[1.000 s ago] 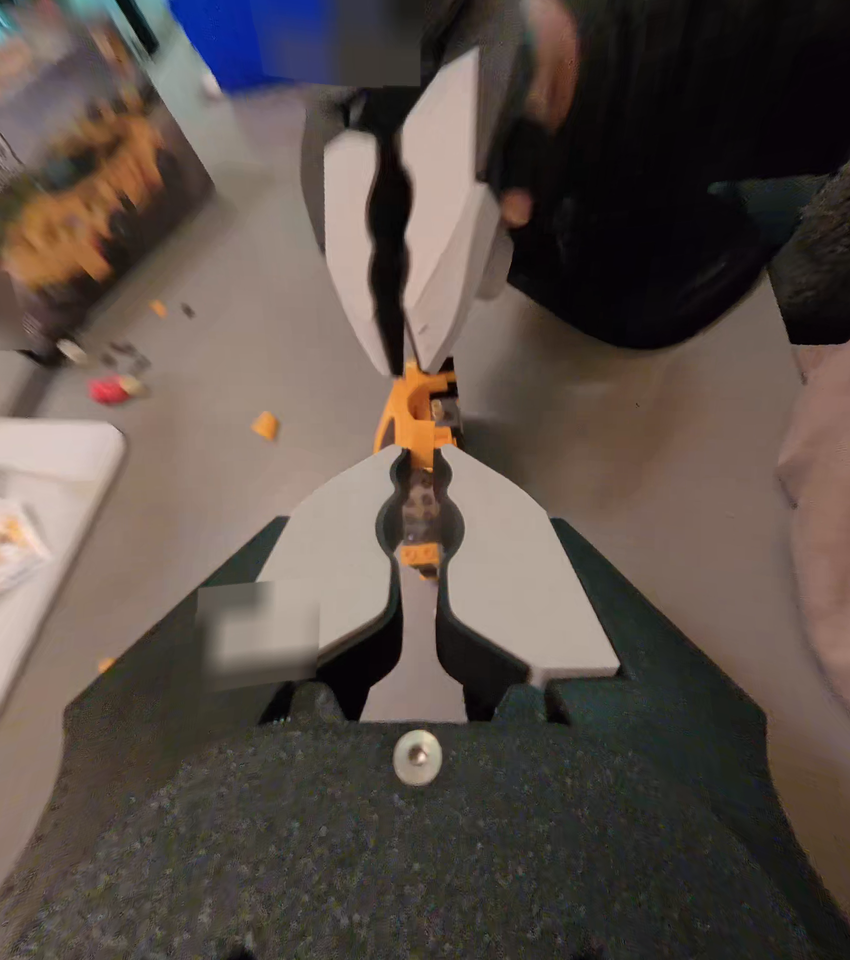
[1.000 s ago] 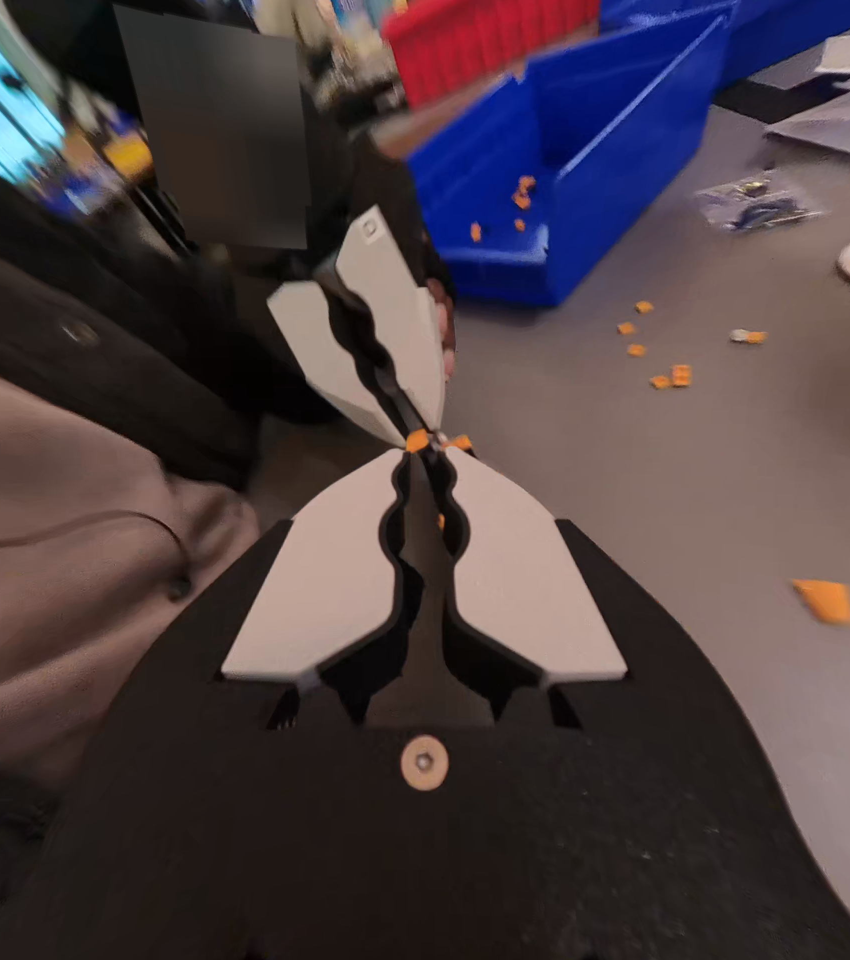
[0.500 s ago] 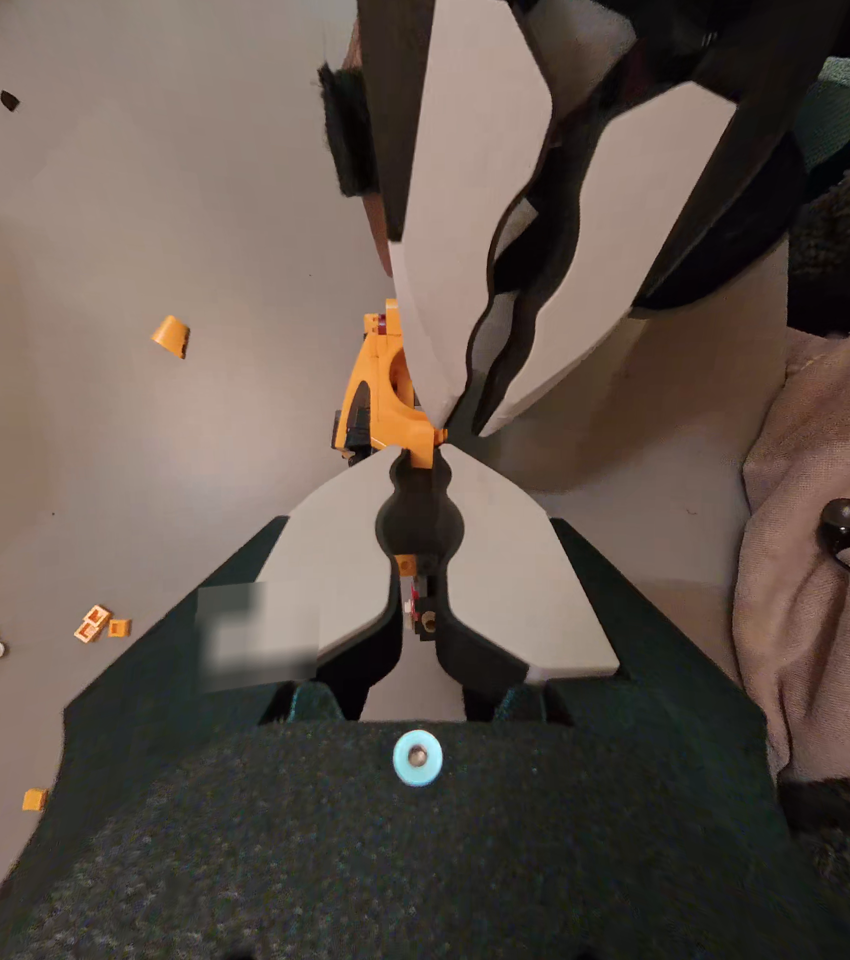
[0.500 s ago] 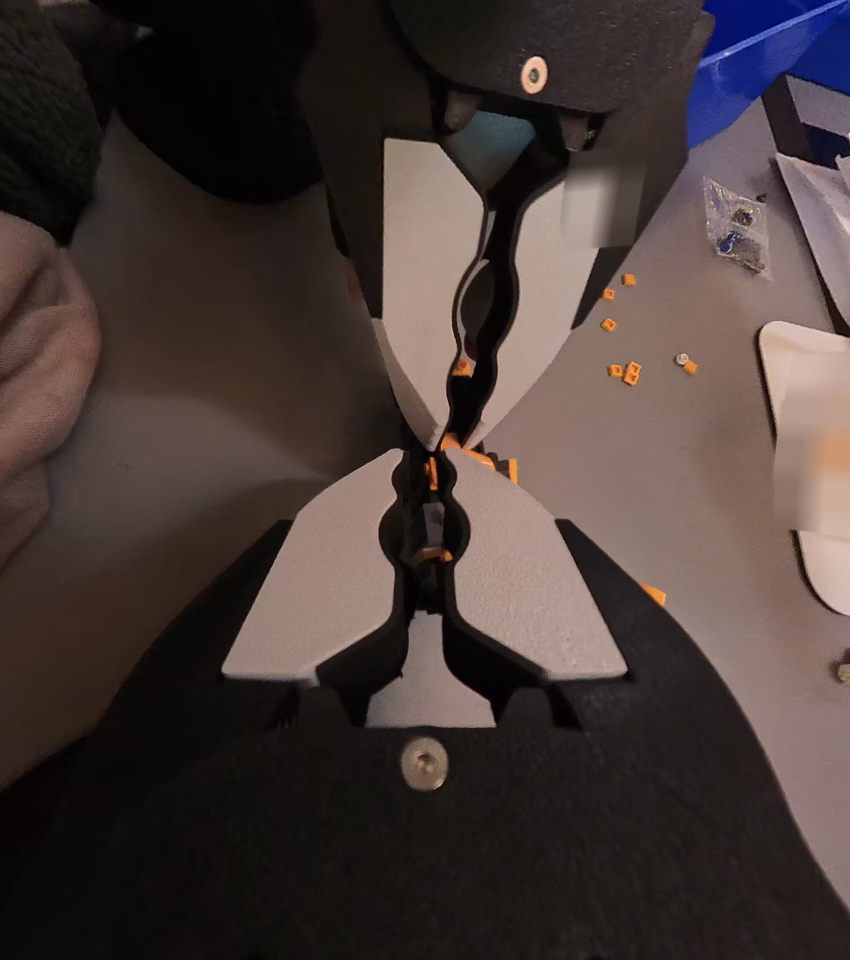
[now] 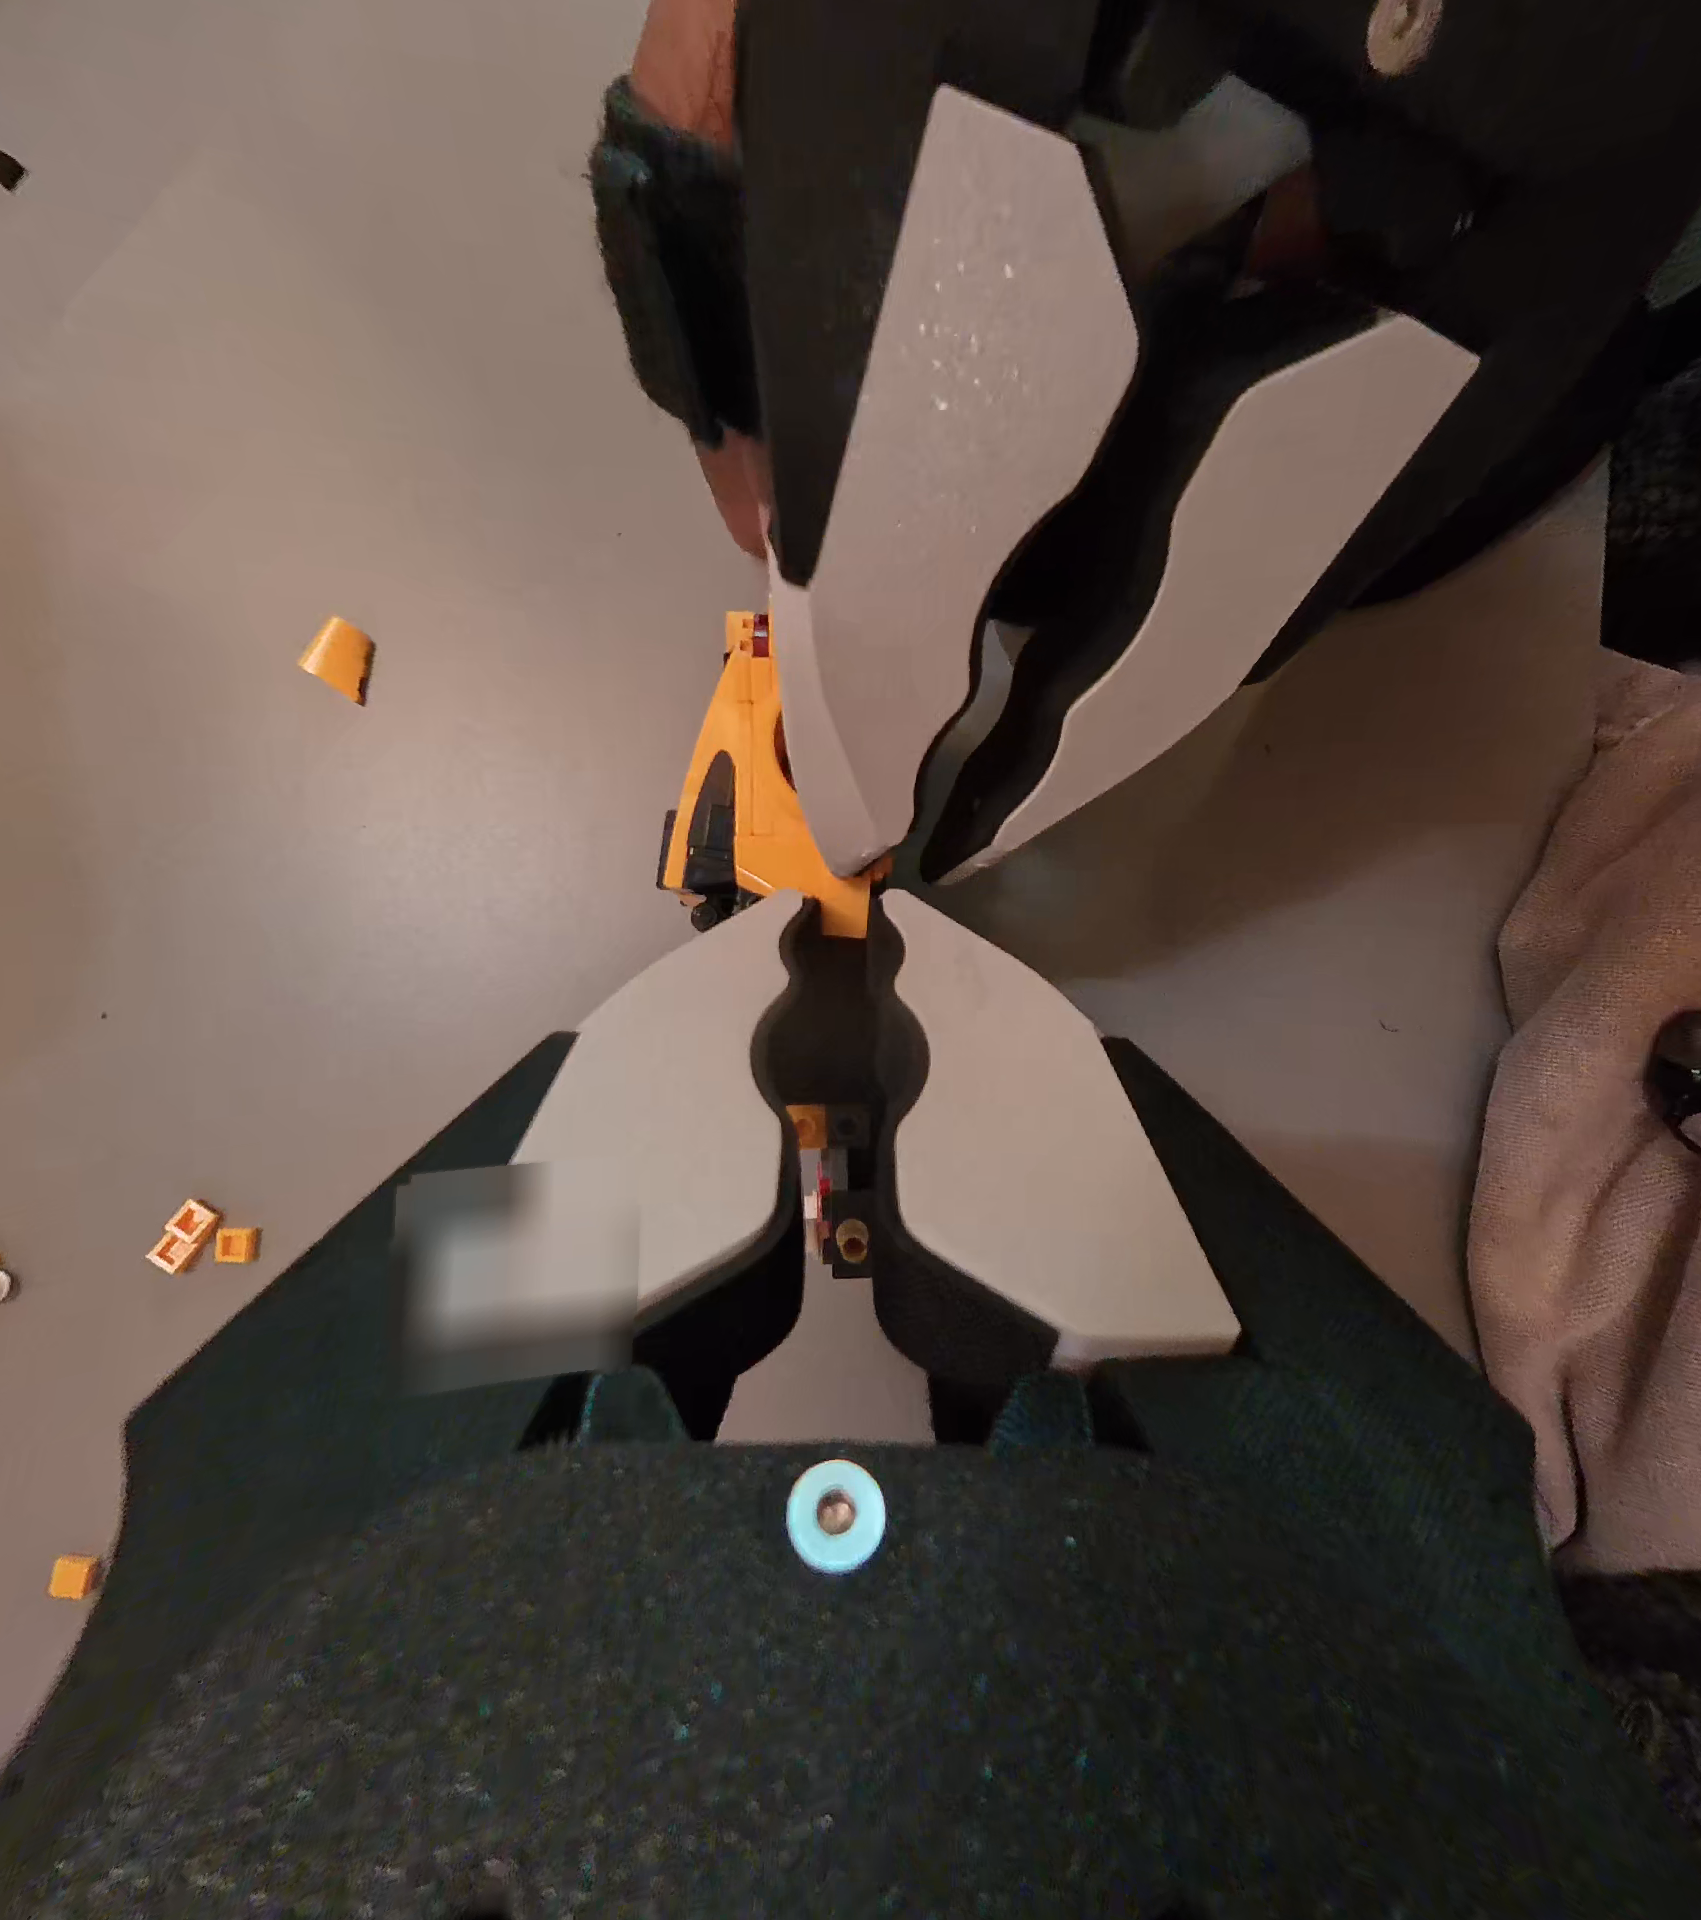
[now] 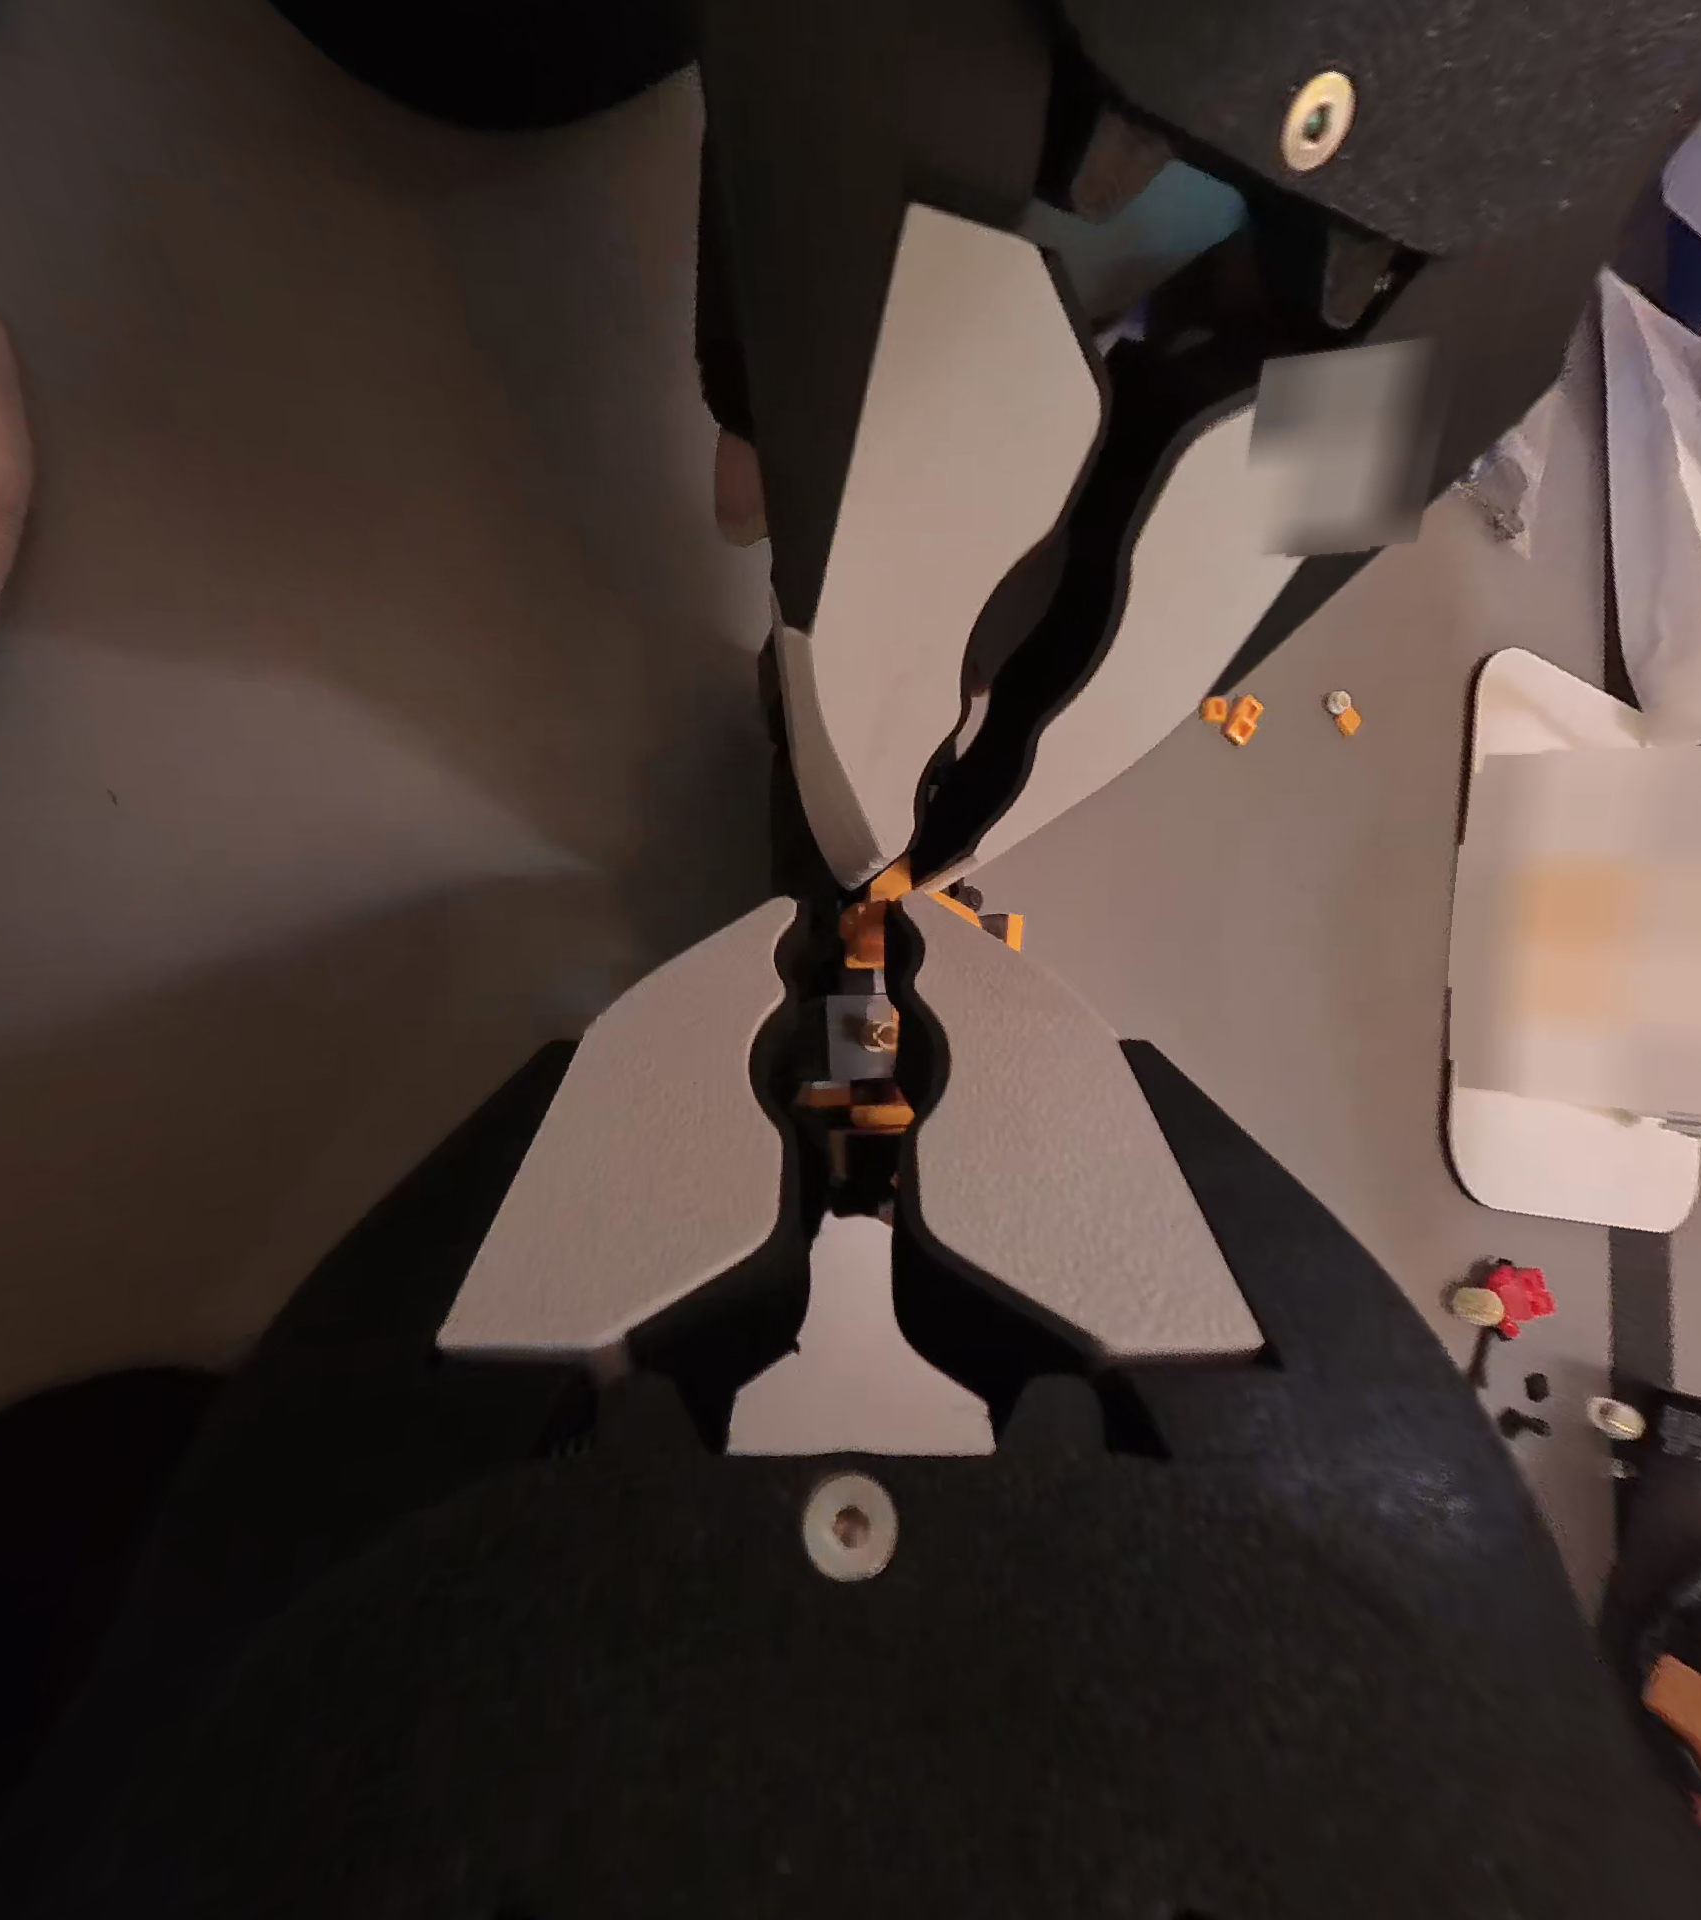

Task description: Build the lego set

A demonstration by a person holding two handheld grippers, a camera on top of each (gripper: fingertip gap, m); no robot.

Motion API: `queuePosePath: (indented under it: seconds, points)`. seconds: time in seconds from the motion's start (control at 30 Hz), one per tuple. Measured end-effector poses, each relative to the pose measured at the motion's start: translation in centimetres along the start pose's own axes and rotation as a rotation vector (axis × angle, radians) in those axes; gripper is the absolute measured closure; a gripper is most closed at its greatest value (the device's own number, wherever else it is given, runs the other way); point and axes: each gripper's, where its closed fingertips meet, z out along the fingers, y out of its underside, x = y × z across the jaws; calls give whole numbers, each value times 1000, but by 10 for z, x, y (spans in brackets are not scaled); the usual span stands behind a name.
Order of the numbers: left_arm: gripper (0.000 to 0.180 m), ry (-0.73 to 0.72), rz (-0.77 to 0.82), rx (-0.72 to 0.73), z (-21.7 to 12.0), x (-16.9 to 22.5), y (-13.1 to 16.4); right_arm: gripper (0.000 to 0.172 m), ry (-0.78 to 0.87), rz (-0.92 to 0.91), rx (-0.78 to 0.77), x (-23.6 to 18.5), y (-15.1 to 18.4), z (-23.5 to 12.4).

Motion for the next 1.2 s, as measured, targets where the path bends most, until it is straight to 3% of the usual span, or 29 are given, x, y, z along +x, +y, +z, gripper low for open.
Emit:
queuePosePath:
  seconds: [0.2, 1.2]
  points:
    - [167, 4, -15, 15, -1, 1, 1, 163, 14, -74, -64, 2, 2, 0]
    - [173, 22, -34, 41, 1, 4, -2, 162, -29, -41, -33, -4, 2, -8]
